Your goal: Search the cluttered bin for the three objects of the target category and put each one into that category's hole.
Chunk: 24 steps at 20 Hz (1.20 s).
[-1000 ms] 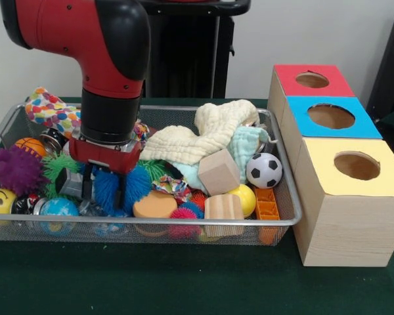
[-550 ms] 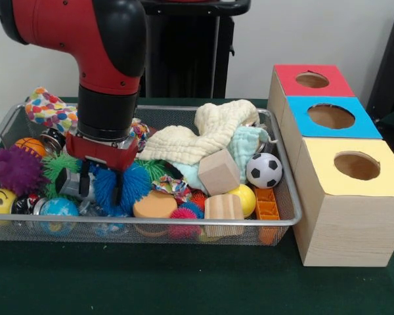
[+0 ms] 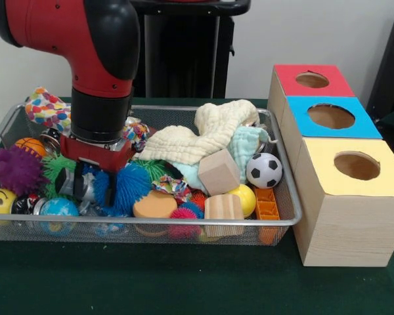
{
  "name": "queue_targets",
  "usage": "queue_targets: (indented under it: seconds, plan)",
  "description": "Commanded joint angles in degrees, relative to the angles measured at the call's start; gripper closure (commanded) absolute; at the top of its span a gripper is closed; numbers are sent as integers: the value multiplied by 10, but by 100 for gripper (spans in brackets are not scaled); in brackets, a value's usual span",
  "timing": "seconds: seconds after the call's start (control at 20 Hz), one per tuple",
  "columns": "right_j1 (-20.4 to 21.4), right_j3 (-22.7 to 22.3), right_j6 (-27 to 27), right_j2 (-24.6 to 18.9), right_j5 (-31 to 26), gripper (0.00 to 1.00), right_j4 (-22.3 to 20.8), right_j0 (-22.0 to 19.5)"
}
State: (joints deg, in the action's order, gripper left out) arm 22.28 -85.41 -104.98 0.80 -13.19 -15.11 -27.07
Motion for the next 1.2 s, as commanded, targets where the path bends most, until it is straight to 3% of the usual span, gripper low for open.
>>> queue_targets:
  seconds: [0.05, 0.65, 1.2]
  plan:
    - [-34, 24, -4, -28, -5, 0, -33, -19]
    - [-93, 69, -6, -39, 21, 0, -35, -20]
    - [-106, 57, -15, -46, 45, 0, -38, -25]
